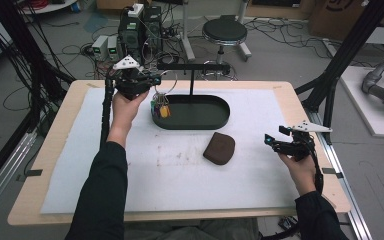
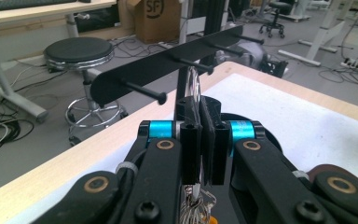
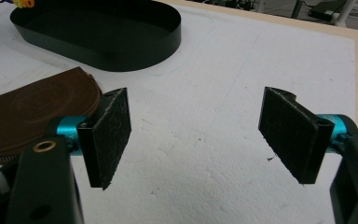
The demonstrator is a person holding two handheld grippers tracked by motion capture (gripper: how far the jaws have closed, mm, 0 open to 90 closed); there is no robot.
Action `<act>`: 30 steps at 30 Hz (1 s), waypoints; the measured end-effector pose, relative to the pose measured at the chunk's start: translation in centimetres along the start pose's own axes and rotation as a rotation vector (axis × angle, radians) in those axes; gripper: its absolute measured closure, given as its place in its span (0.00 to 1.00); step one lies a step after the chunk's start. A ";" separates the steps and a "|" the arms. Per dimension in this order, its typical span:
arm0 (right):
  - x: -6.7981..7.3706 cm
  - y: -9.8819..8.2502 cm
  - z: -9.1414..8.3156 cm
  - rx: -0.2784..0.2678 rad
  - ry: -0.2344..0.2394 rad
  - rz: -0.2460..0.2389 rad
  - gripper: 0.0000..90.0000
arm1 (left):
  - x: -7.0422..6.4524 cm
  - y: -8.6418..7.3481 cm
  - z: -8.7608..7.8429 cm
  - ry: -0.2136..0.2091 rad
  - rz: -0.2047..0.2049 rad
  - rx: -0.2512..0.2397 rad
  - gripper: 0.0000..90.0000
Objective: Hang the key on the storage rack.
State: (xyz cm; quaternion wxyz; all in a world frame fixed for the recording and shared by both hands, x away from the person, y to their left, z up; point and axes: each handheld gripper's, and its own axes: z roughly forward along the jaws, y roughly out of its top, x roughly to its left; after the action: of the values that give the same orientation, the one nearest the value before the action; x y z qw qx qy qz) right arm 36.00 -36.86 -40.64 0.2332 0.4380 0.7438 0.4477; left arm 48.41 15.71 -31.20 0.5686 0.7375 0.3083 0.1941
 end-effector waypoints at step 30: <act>0.0 0.0 0.0 -0.004 -0.001 -0.003 0.28 | 1.2 -0.8 0.6 0.042 -0.046 0.019 0.96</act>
State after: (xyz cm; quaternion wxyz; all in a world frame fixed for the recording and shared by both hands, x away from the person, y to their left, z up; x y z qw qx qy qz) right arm 36.00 -36.91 -40.63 0.2351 0.4366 0.7435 0.4487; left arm 49.50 16.25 -32.17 0.5594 0.7312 0.3389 0.1935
